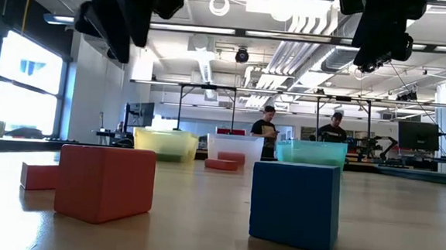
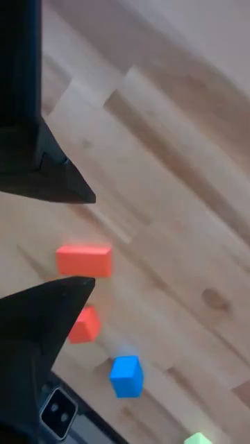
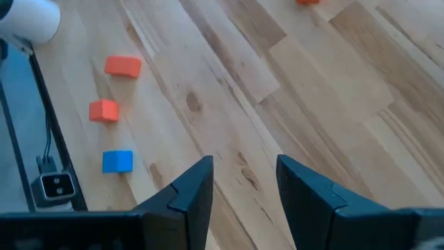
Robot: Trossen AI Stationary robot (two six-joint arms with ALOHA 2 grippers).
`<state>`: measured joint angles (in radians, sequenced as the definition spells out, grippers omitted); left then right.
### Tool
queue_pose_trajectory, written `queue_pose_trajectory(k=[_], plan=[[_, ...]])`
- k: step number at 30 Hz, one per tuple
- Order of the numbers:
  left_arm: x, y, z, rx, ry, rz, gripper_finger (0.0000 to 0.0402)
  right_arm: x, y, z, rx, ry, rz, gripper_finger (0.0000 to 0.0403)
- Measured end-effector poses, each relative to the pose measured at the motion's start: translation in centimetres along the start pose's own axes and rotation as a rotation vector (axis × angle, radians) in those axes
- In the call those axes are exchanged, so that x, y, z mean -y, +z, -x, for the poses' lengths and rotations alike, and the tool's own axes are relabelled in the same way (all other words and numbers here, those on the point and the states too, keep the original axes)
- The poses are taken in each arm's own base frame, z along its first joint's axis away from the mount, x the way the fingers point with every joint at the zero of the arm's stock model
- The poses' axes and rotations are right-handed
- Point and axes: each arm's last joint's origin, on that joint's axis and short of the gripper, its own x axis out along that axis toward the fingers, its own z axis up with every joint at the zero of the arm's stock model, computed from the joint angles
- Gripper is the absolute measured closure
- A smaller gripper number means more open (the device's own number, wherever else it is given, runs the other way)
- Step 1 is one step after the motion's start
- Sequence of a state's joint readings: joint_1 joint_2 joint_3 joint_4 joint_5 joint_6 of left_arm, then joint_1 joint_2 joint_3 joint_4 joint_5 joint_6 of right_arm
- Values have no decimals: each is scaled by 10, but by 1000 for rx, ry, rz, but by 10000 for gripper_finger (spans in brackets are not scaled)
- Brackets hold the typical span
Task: Sort & place blocks by color
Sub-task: Put the orange block into the transparent bin
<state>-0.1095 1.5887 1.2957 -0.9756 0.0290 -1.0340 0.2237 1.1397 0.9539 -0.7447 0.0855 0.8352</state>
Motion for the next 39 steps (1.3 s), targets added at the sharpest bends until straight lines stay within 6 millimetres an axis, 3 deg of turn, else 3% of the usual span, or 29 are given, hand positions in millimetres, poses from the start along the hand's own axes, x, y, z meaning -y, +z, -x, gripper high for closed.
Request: queue_pose_trajectory(k=[5,11,16,29,39], plan=[[11,-19,0,0,-1,59,195,-1,-1,0,-2,3,24,259],[28,-35,-12,55,-13,74,191,-2,-2,0,-1,0,44,259],[45,-44,-32,57,-56,50,191,-1,-3,0,-13,-13,46,259],[53,-60,-91,-1,78,34,191,3,-6,0,-40,-47,50,259],[59,-73,-119,-45,95,39,191,4,-7,1,-54,-63,52,259]])
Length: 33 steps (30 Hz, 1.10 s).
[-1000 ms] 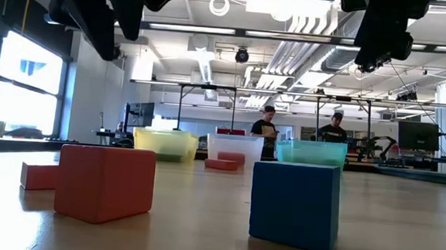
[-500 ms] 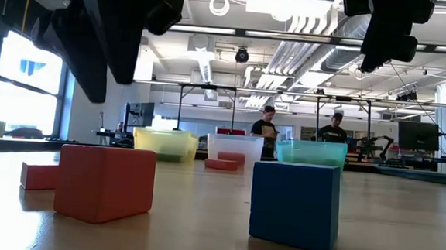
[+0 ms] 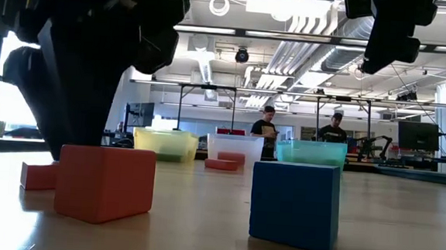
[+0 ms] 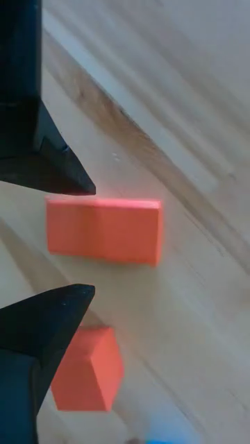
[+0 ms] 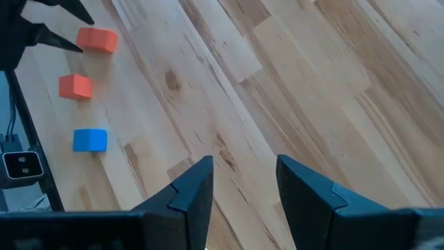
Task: Sort & place blocks by color
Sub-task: Put the orange block into the transparent bin
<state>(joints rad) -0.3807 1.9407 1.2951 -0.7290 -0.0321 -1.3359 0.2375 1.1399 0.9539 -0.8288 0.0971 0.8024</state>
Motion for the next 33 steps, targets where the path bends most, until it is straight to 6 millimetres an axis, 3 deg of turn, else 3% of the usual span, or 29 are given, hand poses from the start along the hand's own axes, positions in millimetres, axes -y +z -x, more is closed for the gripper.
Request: queue_pose_trajectory(k=[13,16,22,29,33], plan=[[0,-6,-20,-19,63,-3,194,1,-1,0,-3,-10,1,259],[-1,-7,-20,-14,71,-33,219,1,0,0,-2,-10,0,259],[-2,-6,-21,-21,80,-137,307,0,0,0,0,-7,-4,259],[-3,-1,-18,-15,73,-260,307,-1,2,0,22,15,-12,259],[-7,13,-11,70,93,-328,307,-6,6,0,64,59,-18,259]])
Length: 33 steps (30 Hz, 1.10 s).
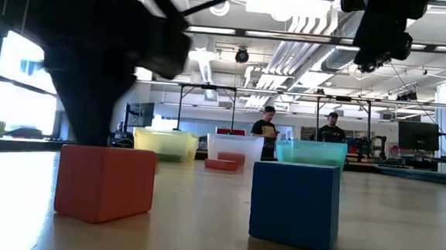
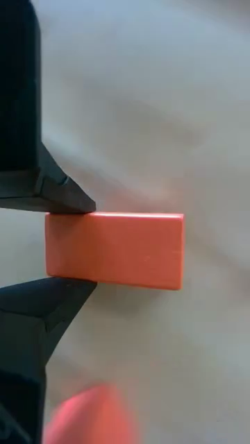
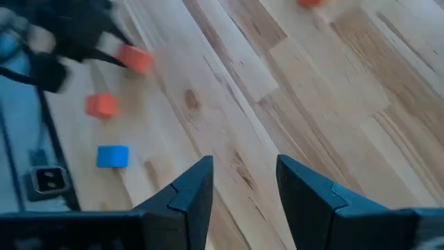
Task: Sort & place blocks by color
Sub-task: Put the orange block into the transparent bin
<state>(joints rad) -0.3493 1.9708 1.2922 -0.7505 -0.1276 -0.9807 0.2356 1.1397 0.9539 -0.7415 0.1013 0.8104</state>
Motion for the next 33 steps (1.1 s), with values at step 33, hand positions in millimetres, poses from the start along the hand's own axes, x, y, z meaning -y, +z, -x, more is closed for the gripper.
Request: queue_pose_trajectory(k=[33], plan=[[-123,132,82,476,39,-546,307,17,72,-24,380,143,-506,259]])
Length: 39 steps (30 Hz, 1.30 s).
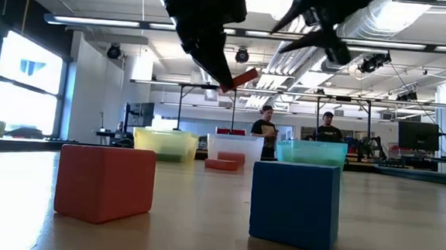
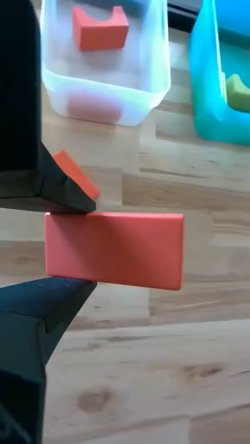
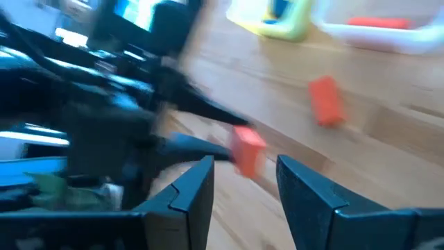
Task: Sort & place blocks by color
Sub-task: Put the orange block into the transparent bin
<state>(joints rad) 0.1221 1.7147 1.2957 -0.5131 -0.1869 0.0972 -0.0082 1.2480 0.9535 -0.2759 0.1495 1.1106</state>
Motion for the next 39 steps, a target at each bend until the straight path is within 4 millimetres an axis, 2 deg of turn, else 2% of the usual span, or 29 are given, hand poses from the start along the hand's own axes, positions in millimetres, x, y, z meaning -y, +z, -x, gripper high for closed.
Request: queue_pose_trajectory(k=[5,11,18,24,31,36,39], plan=[[-8,0,-1,2,10,-85,307,-1,-1,-24,42,6,-38,259],[-11,0,-2,8,24,-145,307,9,-8,-50,16,-60,-81,259],[-12,3,-2,30,31,-180,307,13,-13,-68,1,-64,-118,259],[-13,3,-2,37,31,-177,307,14,-15,-72,-14,-68,-127,276],[-13,4,-3,50,41,-181,307,13,-15,-77,-13,-43,-113,369],[-14,4,-3,51,55,-181,304,13,-14,-77,-7,-40,-99,369],[-15,5,-3,49,89,-178,260,13,-13,-77,6,-41,-97,369]])
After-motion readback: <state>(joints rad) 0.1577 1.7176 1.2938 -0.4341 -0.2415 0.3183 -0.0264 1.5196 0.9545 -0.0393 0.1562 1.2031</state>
